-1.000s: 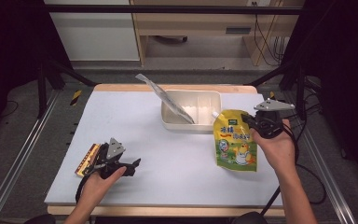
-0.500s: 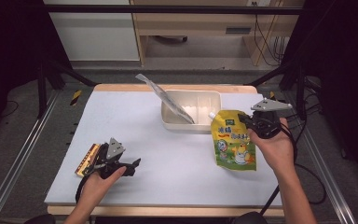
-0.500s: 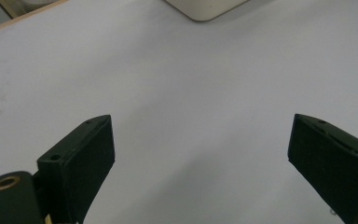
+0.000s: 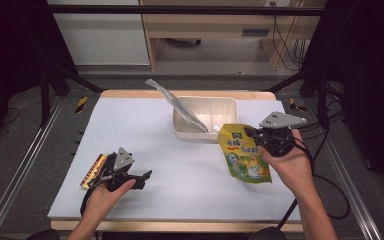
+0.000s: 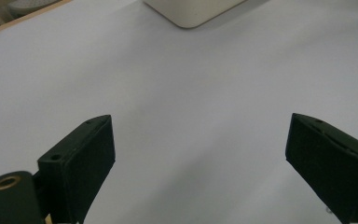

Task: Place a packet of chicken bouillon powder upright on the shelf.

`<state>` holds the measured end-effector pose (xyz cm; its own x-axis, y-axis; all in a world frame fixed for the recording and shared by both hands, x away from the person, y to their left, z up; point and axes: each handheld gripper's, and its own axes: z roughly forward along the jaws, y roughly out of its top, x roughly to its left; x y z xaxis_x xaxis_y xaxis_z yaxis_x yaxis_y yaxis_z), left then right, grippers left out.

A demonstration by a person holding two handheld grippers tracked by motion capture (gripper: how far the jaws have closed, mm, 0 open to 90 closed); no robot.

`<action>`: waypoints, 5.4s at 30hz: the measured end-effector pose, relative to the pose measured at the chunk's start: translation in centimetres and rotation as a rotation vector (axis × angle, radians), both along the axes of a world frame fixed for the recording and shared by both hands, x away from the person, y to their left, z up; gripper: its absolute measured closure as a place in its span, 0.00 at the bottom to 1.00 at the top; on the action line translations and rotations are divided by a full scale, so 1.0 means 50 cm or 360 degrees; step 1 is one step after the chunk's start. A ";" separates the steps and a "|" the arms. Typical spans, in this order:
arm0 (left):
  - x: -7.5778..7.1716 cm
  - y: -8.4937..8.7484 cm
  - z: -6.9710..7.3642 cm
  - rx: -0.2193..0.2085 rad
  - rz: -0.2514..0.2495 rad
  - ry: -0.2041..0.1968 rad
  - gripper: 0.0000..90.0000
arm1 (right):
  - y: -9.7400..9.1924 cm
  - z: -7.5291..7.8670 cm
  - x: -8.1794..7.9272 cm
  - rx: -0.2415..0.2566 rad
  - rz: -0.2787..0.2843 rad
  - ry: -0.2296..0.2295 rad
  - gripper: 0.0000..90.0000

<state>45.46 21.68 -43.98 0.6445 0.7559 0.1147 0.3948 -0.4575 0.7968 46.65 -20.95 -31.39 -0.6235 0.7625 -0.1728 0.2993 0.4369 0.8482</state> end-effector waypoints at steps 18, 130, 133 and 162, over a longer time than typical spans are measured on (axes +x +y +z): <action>0.001 -0.020 0.065 -0.0129 -0.0215 -0.0015 0.09 | 0.101 0.006 -0.018 -0.0029 0.0285 -0.0029 1.00; 0.086 -0.139 0.268 0.0437 -0.0826 0.0033 0.71 | 0.302 -0.014 0.057 -0.0520 0.0752 0.0418 1.00; 0.081 -0.128 0.273 0.0340 -0.0778 -0.0026 0.51 | 0.293 -0.007 0.050 -0.0532 0.0727 0.0435 1.00; 0.021 -0.049 0.078 0.0059 -0.0398 -0.0017 0.07 | 0.056 0.088 0.010 -0.0304 0.0167 0.0538 1.00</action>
<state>46.53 19.21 -40.07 0.8095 0.5683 0.1473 0.2573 -0.5690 0.7810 47.16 -18.13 -26.99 -0.7423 0.6656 -0.0767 0.4931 0.6202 0.6101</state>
